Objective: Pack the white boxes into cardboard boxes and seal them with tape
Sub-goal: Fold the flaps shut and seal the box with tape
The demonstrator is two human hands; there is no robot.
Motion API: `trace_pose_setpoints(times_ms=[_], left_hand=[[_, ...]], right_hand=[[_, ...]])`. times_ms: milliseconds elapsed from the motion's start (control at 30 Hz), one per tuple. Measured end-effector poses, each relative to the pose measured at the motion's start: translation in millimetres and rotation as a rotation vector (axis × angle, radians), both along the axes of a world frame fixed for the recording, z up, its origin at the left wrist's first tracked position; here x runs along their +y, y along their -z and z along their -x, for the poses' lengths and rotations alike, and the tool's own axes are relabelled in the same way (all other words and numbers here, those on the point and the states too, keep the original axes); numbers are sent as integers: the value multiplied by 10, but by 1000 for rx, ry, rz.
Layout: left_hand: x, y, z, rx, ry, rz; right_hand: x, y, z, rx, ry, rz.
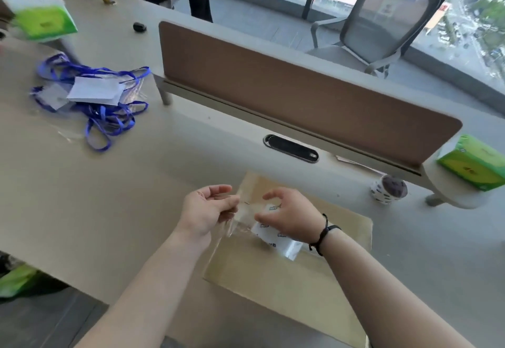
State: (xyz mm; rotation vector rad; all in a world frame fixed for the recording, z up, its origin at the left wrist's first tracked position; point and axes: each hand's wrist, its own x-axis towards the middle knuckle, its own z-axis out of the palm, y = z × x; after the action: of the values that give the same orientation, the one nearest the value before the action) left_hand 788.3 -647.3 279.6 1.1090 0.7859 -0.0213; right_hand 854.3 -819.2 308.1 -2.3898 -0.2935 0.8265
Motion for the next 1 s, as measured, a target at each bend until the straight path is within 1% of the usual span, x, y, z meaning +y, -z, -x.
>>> trace_pose_setpoints(times_ms=[167, 233, 267, 367, 433, 500, 567, 633, 733, 833, 1000], left_hand=[[100, 144, 77, 25, -73, 69], [148, 163, 65, 39, -86, 84], [187, 170, 54, 47, -95, 92], [339, 191, 36, 66, -111, 139], [410, 210, 44, 83, -99, 171], [442, 245, 57, 105, -90, 205], [452, 290, 76, 129, -86, 259], [468, 338, 88, 141, -115, 322], [499, 404, 102, 134, -100, 332], [517, 485, 134, 133, -40, 322], [522, 655, 203, 169, -49, 412]], right_hand=[[143, -27, -69, -136, -11, 131], [141, 11, -79, -161, -13, 110], [128, 33, -76, -137, -7, 61], [113, 74, -21, 42, 32, -118], [155, 84, 32, 94, 39, -155], [215, 82, 55, 85, 44, -158], [243, 67, 39, 43, 46, -111], [238, 58, 25, 1, 17, -10], [208, 61, 25, -34, 6, 105], [219, 33, 4, -19, -15, 128], [313, -25, 7, 44, -94, 113]])
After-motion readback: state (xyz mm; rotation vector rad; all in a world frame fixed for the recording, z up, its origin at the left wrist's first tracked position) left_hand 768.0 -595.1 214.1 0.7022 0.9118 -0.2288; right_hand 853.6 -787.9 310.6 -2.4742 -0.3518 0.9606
